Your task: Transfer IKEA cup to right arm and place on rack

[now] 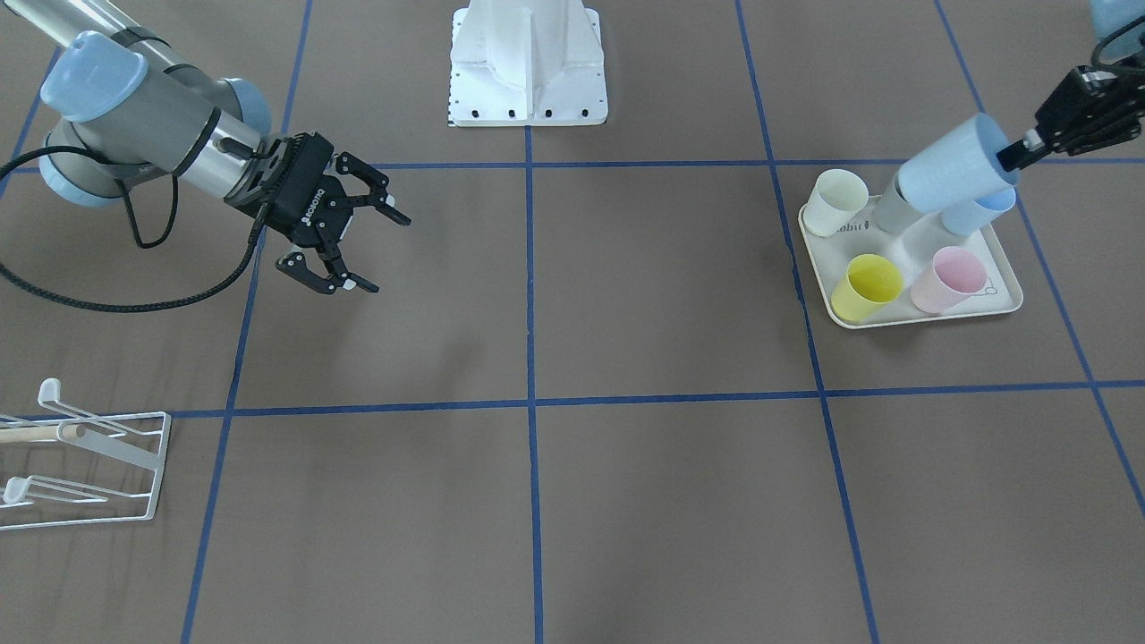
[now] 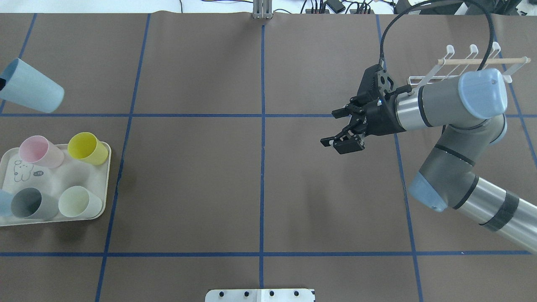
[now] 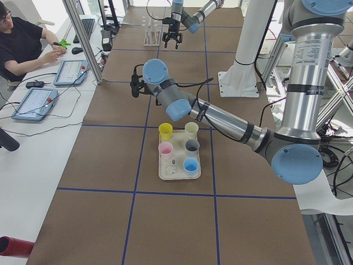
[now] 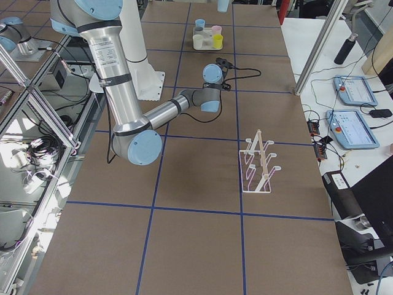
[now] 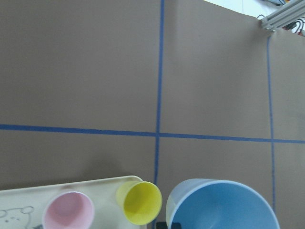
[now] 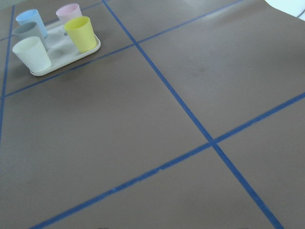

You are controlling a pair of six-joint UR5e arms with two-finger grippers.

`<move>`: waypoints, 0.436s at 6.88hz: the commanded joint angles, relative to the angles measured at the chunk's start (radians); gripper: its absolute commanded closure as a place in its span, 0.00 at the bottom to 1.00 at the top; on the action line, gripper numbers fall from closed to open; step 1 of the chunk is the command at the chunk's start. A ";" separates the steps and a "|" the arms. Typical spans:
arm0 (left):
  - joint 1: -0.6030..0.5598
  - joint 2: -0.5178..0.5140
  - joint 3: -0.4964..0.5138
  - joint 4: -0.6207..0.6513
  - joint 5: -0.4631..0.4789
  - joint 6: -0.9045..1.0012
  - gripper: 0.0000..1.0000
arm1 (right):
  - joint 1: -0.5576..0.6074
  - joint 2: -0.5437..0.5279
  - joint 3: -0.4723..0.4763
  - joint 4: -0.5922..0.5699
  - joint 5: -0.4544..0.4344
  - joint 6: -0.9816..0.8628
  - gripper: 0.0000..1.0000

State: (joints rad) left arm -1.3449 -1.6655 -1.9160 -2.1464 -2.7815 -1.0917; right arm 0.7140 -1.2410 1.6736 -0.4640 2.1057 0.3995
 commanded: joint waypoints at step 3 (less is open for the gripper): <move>0.259 -0.158 0.020 -0.319 0.235 -0.576 1.00 | -0.148 0.071 -0.003 0.114 -0.190 0.115 0.02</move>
State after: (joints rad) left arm -1.1393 -1.7949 -1.9053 -2.3785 -2.6002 -1.5334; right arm 0.5823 -1.1828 1.6711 -0.3585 1.9415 0.4798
